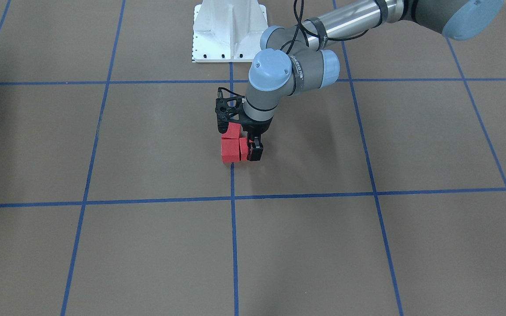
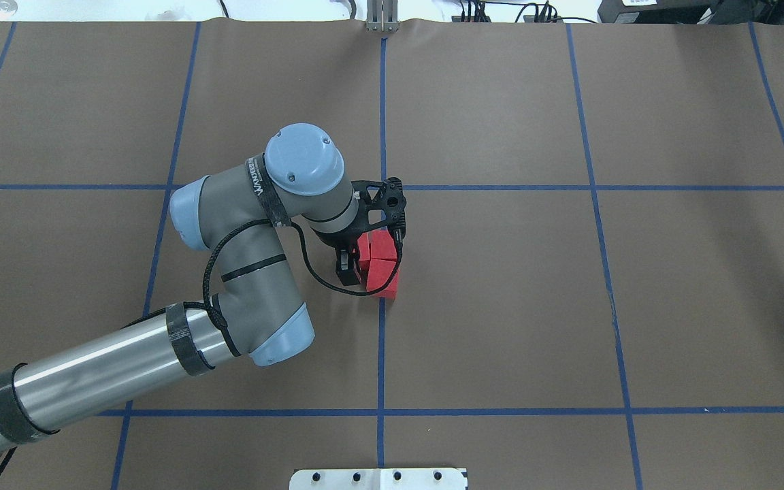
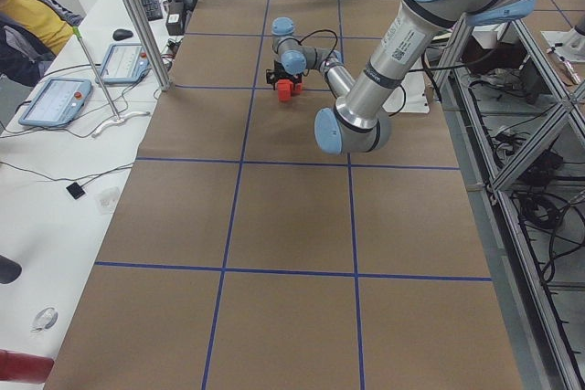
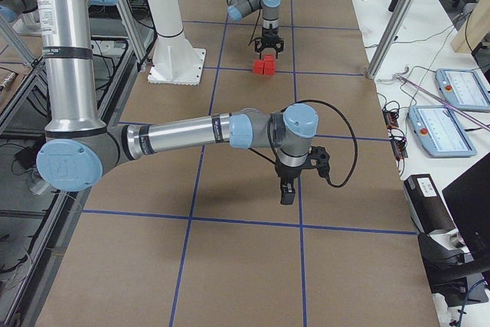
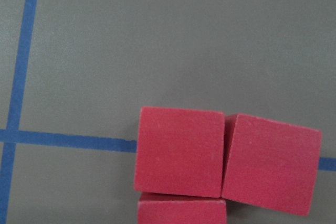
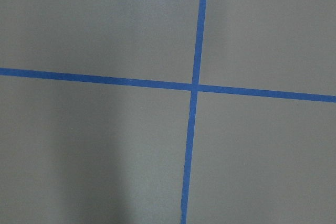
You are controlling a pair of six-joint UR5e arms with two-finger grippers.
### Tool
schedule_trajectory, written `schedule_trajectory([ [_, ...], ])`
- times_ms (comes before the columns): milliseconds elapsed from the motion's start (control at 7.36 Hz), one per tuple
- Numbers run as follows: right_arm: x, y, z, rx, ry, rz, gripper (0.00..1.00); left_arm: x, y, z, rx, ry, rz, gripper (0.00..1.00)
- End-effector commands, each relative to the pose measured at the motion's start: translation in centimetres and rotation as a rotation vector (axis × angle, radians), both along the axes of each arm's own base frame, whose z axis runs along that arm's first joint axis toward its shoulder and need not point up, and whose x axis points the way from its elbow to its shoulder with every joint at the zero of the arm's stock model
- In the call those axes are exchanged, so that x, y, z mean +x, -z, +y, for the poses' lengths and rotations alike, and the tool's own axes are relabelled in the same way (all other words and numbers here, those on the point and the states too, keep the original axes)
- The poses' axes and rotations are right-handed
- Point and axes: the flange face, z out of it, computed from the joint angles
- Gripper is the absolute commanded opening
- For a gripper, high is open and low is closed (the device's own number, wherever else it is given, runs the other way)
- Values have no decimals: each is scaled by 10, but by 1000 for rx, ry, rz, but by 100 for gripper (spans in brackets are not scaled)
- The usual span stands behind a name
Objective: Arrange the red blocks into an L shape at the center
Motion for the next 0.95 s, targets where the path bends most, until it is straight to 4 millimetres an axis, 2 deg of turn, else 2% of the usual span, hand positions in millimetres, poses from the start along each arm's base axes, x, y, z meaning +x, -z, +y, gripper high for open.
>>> schedule_trajectory([
  [0,0,0,0,1,1,0,100,-8,9,-1,12,2,16,98],
  [136,1,-1,1,-1,0,-1,100,-20,20,-4,20,17,34,98],
  [272,3,-2,2,1,1,0,100,-50,21,-27,16,62,41,99],
  [407,8,-3,3,2,-6,1,100,-95,-7,-64,-61,82,42,99],
  [543,8,-6,4,-3,-5,4,100,-155,-53,-101,-167,109,40,99],
  [679,8,-8,4,-5,-3,6,100,-216,-108,-126,-248,168,20,99],
  [815,10,-11,7,-9,-4,9,100,-260,-157,-136,-351,261,-10,99],
])
